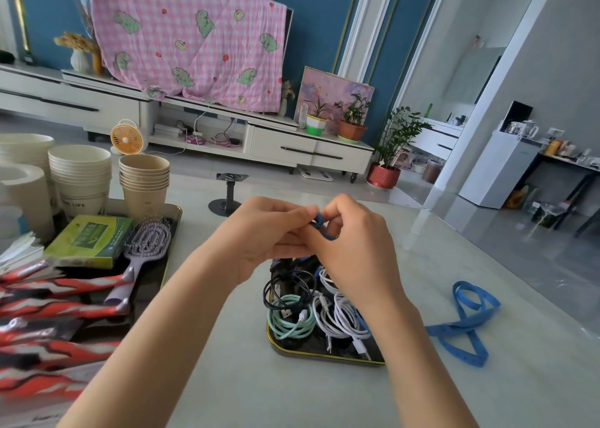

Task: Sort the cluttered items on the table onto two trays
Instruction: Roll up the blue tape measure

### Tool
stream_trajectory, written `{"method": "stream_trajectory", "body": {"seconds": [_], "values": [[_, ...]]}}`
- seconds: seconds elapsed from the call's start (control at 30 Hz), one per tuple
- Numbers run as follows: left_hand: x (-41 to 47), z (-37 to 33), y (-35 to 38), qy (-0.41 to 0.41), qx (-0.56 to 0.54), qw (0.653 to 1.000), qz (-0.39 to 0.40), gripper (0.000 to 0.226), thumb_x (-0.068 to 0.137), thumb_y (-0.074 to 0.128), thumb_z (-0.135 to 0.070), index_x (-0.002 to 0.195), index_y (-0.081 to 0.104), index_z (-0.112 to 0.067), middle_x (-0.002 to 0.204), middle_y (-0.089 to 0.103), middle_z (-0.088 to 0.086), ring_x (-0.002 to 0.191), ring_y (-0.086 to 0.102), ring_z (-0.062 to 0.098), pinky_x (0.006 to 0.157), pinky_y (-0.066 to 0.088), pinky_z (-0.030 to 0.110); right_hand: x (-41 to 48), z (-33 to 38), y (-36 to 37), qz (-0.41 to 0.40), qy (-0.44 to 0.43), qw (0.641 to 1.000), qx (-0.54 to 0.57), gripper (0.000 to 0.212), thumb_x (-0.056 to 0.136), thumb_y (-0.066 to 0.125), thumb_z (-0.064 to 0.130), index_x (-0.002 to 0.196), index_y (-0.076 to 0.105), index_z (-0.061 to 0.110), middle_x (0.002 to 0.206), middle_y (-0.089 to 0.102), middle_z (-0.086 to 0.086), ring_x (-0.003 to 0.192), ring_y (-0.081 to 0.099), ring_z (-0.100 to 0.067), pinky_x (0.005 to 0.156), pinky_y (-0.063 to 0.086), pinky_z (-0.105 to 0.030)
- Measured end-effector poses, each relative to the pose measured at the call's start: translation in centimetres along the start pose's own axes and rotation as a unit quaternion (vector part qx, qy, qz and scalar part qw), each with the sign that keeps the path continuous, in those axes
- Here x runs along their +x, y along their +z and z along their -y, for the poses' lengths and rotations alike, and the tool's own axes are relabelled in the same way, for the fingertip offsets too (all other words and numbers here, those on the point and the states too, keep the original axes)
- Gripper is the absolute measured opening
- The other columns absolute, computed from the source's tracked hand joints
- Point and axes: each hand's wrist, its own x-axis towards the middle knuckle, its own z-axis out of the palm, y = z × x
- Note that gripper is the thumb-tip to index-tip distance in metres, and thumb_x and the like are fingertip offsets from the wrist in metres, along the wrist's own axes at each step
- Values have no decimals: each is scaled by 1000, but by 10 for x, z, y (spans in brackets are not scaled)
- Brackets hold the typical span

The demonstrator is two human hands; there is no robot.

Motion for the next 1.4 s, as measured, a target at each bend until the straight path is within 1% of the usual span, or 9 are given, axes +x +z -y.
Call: {"method": "stream_trajectory", "body": {"seconds": [0.33,0.47,0.63,0.73,0.8,0.97,1.13,1.23,1.4], "values": [[1,1,-1,7,-1,1000,1,18,88,60,-11,100,67,1,87,72,16,67,69,15,60,56,21,0,2,-2,15,2,1000,-6,20,84,64,31,80,51,15,66,49,7,63,49,-17,57,42,-33],[0,-2,-9,-19,67,998,8,11,87,59,-8,86,67,-1,73,72,13,58,68,13,58,57,22,2,-4,-9,122,11,989,78,12,79,71,22,89,63,21,63,51,9,54,47,-4,54,41,-21],[-6,-8,-27,-112,144,978,106,26,83,60,-4,109,56,0,83,70,23,66,71,23,62,59,27,1,-5,-16,296,1,949,110,28,78,72,13,104,70,23,73,58,7,59,49,-4,59,43,-18],[-7,-9,-28,-114,138,977,112,37,75,64,-11,109,57,0,84,71,22,69,71,24,64,59,27,1,-3,-13,265,-12,961,76,18,79,71,20,96,69,26,82,60,7,65,51,-3,68,47,-25],[-3,-7,-24,-83,93,990,71,27,79,62,-14,102,61,0,81,72,18,67,71,20,63,59,27,0,-3,-9,195,-13,980,41,12,83,67,29,94,65,27,86,59,9,69,51,-1,71,48,-28],[3,0,-6,-30,13,999,9,22,86,60,-16,95,66,3,79,72,14,61,69,16,59,57,23,-1,-3,1,37,-22,999,-24,21,85,61,38,85,54,18,88,56,7,76,56,-13,67,48,-36],[2,0,-16,-35,65,997,17,15,88,57,-11,84,66,0,76,72,16,60,69,16,59,58,24,1,-8,-4,117,-20,992,32,17,79,69,32,93,63,25,85,53,11,76,53,-2,66,44,-24],[1,-3,-27,-64,126,989,53,14,87,57,-11,88,66,0,85,72,21,69,71,20,62,58,24,2,-12,-8,187,-14,980,68,34,80,71,22,112,65,32,87,50,14,69,49,10,65,35,-11],[-6,-10,-36,-96,165,977,94,34,66,65,-23,95,65,-4,89,72,20,75,72,23,65,58,25,0,-7,-3,212,-20,972,103,30,79,72,20,106,69,33,88,52,12,68,50,6,65,37,-14]]}}
